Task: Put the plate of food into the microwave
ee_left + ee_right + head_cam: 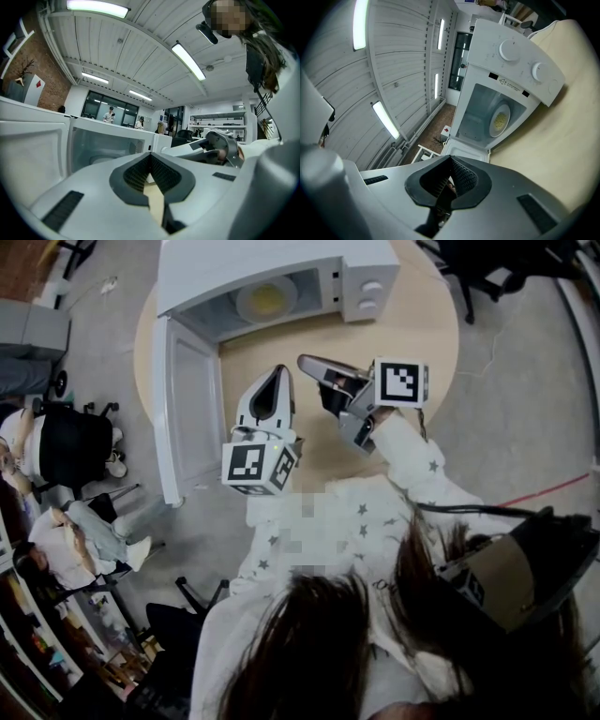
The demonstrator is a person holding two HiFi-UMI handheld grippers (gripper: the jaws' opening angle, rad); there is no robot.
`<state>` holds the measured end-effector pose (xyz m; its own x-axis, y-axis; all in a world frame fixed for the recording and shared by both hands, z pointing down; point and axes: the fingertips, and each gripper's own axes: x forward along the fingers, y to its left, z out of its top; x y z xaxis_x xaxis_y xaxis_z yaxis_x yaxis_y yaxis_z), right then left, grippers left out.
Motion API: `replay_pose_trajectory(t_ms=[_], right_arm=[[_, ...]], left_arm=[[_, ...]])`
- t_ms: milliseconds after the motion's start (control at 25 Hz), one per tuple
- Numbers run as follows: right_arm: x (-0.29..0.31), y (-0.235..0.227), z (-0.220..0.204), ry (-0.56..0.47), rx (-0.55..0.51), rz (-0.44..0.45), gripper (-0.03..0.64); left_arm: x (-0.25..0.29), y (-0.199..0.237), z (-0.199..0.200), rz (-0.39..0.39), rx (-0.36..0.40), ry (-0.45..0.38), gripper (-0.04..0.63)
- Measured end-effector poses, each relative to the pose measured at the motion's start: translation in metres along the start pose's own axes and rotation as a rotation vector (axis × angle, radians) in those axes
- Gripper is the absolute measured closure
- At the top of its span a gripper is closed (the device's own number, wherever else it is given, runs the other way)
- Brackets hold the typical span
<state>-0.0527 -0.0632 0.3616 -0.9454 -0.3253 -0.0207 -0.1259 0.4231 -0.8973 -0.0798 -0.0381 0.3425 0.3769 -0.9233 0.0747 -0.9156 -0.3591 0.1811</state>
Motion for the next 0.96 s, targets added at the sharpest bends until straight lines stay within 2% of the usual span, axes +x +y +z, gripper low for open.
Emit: replay_pose_trajectory(t_ms=[600, 960], right_arm=[[0.0022, 0.0047, 0.0006, 0.007, -0.015, 0.02, 0.611], [0.0028, 0.004, -0.0022, 0.008, 0.011, 0.026, 0.611]], left_arm=[[-0.0017, 0.0013, 0.0014, 0.009, 0.003, -0.002, 0.594], [-0.0013, 0.0032, -0.0016, 0.012, 0.001, -0.003, 0.594]])
